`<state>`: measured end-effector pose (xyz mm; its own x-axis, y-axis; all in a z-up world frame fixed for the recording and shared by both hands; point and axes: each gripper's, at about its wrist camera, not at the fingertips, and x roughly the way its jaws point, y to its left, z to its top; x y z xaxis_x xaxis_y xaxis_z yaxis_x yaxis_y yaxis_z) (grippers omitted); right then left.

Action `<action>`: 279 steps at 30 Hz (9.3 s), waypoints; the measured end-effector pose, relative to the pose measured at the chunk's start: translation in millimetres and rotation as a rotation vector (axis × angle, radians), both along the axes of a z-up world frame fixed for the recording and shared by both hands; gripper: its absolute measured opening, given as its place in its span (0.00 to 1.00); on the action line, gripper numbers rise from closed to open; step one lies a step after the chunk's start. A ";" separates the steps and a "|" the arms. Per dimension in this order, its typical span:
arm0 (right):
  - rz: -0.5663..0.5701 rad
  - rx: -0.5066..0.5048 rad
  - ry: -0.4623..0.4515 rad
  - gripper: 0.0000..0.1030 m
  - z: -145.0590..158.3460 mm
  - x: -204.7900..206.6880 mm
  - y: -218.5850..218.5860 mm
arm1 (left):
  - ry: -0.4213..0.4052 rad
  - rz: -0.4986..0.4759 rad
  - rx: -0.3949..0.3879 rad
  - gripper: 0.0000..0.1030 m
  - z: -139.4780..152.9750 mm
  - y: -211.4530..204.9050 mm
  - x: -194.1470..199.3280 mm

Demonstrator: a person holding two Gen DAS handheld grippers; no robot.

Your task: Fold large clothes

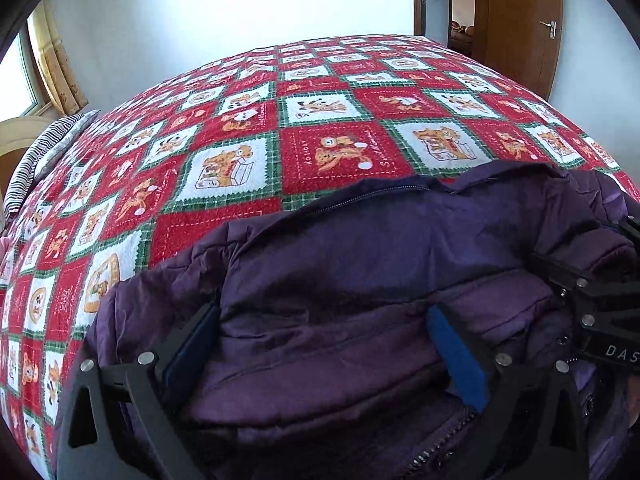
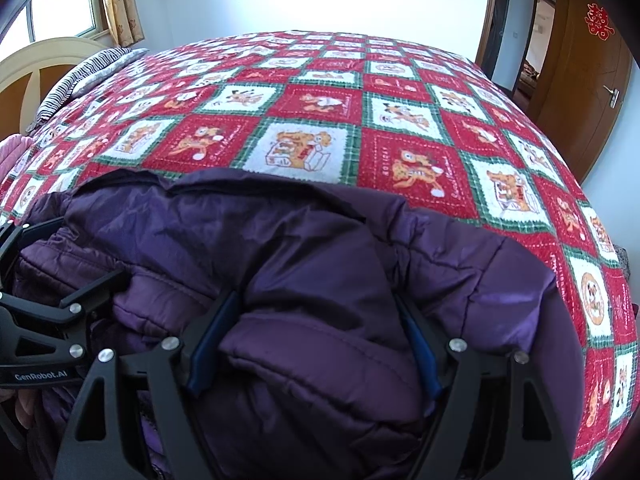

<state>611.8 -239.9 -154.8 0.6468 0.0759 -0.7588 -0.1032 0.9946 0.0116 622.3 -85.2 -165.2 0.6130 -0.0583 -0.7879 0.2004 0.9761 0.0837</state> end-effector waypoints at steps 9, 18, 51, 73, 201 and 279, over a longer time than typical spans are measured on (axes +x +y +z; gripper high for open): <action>-0.004 -0.014 0.005 0.78 -0.7 0.9 2.1 | 0.005 -0.001 -0.014 0.99 -0.2 1.0 0.3; -0.006 -0.019 0.011 0.79 -1.0 2.1 2.8 | 0.008 -0.002 -0.006 0.99 -1.0 0.7 0.4; -0.108 0.206 0.083 0.85 -19.5 -393.9 -110.1 | -0.006 0.025 -0.160 0.99 5.6 114.6 -442.5; -0.018 0.647 0.043 0.29 -1.9 -512.7 -102.3 | -0.096 -0.146 -0.480 0.19 64.5 162.6 -548.3; -0.091 -0.175 -0.060 0.85 -0.1 -217.6 60.0 | -0.068 0.168 0.020 0.99 21.6 42.2 -201.3; -0.102 -0.157 -0.271 0.94 -8.1 -341.6 90.1 | -0.157 0.339 -0.779 0.98 -6.8 165.3 -388.5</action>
<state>270.2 -149.7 -162.9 0.8249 -0.1040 -0.5556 0.0187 0.9874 -0.1570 233.8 80.2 -172.1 0.7932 -0.3412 -0.5044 -0.0699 0.7718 -0.6320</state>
